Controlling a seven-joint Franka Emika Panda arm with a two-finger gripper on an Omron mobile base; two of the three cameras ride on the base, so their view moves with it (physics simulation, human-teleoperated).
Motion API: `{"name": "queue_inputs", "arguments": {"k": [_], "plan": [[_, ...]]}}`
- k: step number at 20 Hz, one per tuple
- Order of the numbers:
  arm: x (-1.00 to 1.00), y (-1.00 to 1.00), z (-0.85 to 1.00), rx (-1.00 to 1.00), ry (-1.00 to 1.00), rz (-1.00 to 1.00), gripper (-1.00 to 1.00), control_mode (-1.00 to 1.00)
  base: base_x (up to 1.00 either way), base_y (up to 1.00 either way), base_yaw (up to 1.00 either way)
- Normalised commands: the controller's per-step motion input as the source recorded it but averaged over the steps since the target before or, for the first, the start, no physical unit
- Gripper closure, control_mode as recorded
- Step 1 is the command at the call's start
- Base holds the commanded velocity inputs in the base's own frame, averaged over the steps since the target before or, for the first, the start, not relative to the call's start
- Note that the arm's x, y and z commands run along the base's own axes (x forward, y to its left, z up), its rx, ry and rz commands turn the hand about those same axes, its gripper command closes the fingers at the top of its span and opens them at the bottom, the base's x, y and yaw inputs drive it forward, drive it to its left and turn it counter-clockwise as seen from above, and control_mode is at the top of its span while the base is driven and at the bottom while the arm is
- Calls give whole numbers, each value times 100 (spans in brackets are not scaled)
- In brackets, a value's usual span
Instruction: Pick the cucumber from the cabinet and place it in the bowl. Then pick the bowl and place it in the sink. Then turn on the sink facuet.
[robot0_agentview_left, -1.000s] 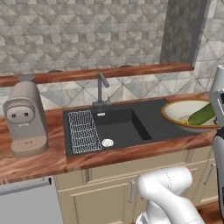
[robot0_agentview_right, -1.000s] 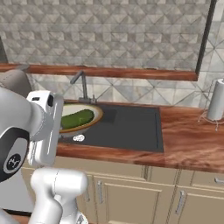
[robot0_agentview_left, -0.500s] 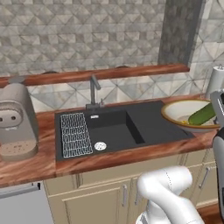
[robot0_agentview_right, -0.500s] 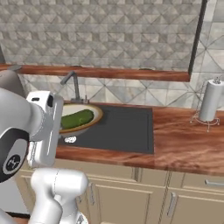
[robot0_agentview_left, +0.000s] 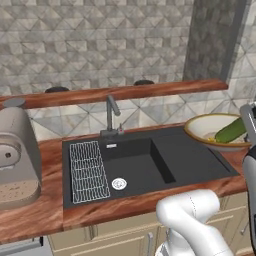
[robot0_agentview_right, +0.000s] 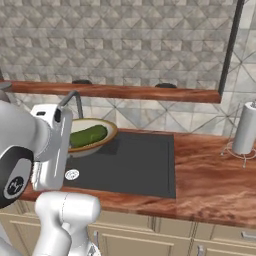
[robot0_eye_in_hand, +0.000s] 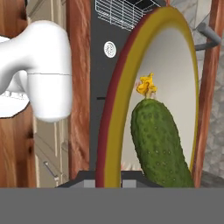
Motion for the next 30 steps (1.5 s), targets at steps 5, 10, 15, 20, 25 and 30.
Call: {"name": "queue_inputs", "arguments": {"k": [5,10,15,20,25,30], "plan": [[0,0,0,0,0,0,100,100,35,-16,0],[0,0,0,0,0,0,100,100,43,-3,0],[22,0,-15,1,4,6,100,-100,33,0,4],[72,0,-80,1,15,33,100,-100,0,0,0],[99,18,-86,0,8,48,100,-100,0,0,0],[100,29,-78,0,0,44,100,-100,0,0,0]]}}
